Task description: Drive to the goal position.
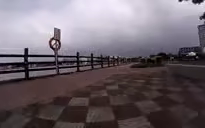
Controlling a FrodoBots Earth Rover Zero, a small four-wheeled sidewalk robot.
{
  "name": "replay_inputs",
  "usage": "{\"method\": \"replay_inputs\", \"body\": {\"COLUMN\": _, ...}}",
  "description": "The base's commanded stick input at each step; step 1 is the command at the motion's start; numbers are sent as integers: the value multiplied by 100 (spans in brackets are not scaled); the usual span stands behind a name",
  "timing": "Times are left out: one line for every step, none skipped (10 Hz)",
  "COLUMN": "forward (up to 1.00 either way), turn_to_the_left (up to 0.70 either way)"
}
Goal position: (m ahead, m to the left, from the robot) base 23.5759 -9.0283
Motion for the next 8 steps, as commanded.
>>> {"method": "replay_inputs", "body": {"forward": 100, "turn_to_the_left": 0}}
{"method": "replay_inputs", "body": {"forward": 100, "turn_to_the_left": 0}}
{"method": "replay_inputs", "body": {"forward": 100, "turn_to_the_left": 0}}
{"method": "replay_inputs", "body": {"forward": 100, "turn_to_the_left": 0}}
{"method": "replay_inputs", "body": {"forward": 100, "turn_to_the_left": -17}}
{"method": "replay_inputs", "body": {"forward": 100, "turn_to_the_left": -40}}
{"method": "replay_inputs", "body": {"forward": 100, "turn_to_the_left": -37}}
{"method": "replay_inputs", "body": {"forward": 100, "turn_to_the_left": 0}}
